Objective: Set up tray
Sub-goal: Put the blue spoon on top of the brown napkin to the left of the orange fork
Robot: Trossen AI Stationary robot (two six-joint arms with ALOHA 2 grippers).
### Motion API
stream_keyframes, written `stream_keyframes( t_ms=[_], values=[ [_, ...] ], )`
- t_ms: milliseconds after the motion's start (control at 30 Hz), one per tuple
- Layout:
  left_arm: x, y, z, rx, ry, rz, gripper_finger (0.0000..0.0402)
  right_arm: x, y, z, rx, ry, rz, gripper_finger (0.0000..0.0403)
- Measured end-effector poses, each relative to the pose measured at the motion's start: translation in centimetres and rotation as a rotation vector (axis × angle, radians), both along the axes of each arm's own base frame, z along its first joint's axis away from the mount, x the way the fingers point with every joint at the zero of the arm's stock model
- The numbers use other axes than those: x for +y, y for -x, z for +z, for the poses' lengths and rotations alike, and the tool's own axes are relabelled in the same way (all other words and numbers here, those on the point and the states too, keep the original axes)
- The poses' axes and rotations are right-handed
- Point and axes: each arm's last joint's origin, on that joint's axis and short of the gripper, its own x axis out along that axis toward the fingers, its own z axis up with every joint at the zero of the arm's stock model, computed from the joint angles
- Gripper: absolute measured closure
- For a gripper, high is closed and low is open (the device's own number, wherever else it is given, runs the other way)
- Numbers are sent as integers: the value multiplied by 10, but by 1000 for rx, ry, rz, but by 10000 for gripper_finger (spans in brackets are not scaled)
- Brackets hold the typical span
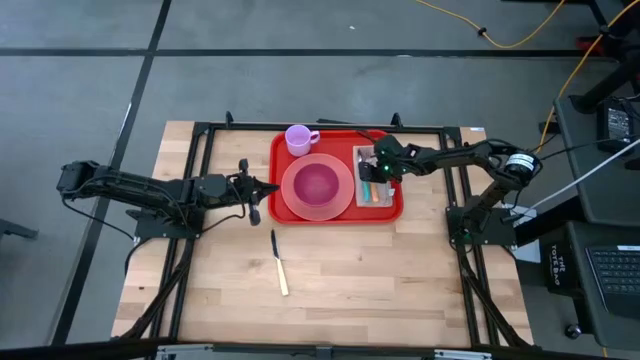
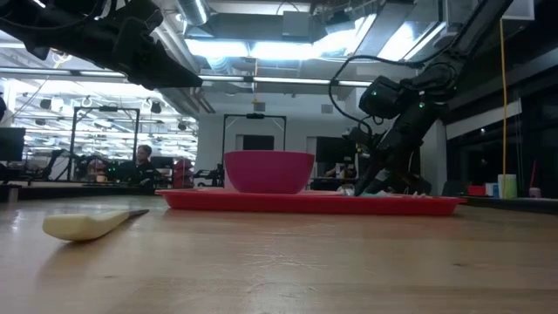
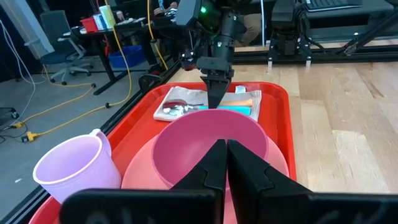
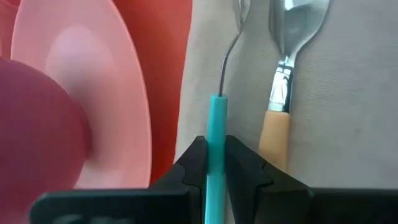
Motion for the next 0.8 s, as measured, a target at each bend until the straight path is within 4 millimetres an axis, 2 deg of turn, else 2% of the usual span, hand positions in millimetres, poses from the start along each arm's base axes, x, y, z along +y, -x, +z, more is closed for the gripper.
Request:
stream_keyframes(
  t_ms=[800],
  values=[
    [0, 0, 0, 0, 0, 0, 398, -2, -4, -1, -54, -21, 25, 361]
  ],
)
